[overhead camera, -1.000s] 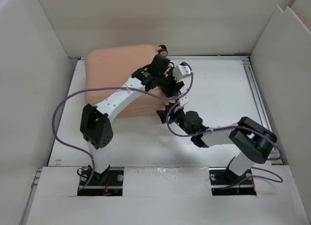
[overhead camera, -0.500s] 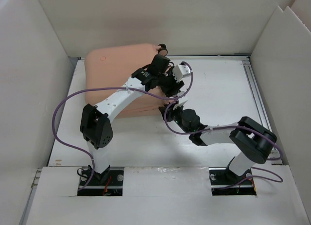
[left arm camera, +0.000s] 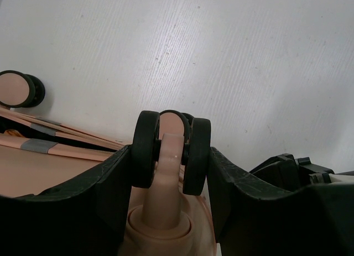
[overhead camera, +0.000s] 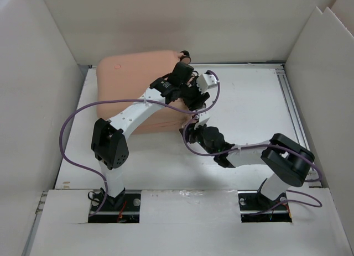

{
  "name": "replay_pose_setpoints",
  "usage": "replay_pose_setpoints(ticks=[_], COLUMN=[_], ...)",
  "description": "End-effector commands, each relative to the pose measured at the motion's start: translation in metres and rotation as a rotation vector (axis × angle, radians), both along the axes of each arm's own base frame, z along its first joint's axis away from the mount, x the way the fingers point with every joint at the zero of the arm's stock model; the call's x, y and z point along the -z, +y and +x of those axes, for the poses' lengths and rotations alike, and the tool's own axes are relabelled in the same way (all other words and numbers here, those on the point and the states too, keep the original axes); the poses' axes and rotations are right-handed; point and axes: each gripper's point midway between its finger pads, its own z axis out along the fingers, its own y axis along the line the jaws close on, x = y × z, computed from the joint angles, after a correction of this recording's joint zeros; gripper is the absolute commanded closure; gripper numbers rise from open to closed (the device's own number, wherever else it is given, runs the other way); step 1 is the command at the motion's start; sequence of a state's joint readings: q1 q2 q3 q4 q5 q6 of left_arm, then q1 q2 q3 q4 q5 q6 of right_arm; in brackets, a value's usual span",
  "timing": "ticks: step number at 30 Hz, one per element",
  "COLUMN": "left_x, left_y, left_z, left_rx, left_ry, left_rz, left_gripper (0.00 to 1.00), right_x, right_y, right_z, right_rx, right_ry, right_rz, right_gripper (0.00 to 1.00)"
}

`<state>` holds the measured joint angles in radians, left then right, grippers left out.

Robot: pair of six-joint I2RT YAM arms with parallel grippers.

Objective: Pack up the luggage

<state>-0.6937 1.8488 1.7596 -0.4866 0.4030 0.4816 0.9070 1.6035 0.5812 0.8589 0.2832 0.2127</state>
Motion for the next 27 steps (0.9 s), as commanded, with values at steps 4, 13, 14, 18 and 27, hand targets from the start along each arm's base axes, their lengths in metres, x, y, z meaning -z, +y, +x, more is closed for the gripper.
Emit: replay_pose_setpoints(ticks=[4, 13, 14, 18, 27], left_x=[-0.096, -0.094, -0.094, -0.094, -0.092], left_y=[-0.026, -0.025, -0.025, -0.025, -0.023], left_z=[-0.020, -0.021, -0.021, -0.021, -0.021], left_rx=[0.074, 0.073, 0.073, 0.073, 0.070], left_ry=[-0.128, -0.121, -0.121, -0.121, -0.124], left_rz=[-0.239, -0.233, -0.233, -0.233, -0.219], left_gripper=[1.00, 1.00, 1.00, 1.00, 1.00], right_x=[-0.012, -0.026, -0.026, -0.024, -0.025], right_y=[0.000, 0.013, 0.013, 0.014, 0.004], right_z=[0.013, 0.024, 0.024, 0.024, 0.024], right_rx=[0.081, 0.081, 0.081, 0.081, 0.126], right_ry=[-0.026, -0.058, -0.058, -0.058, -0.051], right_rz=[-0.002, 0.014, 0.014, 0.014, 0.030], right_gripper=[0.46, 0.51, 0.53, 0.72, 1.00])
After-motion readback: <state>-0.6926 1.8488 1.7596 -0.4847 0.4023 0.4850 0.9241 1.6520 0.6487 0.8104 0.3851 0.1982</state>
